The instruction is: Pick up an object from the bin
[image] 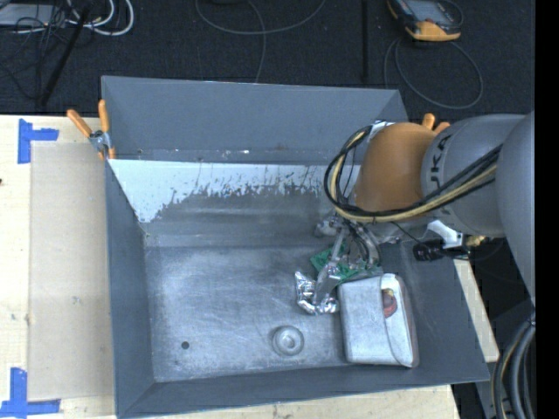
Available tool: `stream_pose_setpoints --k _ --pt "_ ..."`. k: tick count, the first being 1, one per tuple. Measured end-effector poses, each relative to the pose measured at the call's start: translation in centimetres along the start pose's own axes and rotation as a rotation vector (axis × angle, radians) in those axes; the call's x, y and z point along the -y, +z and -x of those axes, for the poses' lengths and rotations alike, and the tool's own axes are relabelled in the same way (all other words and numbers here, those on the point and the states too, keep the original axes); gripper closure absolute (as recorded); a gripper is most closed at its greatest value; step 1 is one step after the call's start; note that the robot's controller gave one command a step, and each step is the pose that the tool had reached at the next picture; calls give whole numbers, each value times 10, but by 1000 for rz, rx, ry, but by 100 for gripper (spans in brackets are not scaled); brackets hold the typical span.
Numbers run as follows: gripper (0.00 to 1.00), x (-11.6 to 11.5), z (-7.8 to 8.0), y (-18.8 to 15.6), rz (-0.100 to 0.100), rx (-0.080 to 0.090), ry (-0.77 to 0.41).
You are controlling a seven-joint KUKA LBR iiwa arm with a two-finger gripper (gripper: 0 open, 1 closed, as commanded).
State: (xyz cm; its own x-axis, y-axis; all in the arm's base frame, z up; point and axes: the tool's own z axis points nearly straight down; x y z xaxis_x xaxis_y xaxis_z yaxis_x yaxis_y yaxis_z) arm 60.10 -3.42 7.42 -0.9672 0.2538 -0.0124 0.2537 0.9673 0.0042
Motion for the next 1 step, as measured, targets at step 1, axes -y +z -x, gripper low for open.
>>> stream_pose_setpoints --k 1 --pt "100 -1 1 -4 2 -4 1"
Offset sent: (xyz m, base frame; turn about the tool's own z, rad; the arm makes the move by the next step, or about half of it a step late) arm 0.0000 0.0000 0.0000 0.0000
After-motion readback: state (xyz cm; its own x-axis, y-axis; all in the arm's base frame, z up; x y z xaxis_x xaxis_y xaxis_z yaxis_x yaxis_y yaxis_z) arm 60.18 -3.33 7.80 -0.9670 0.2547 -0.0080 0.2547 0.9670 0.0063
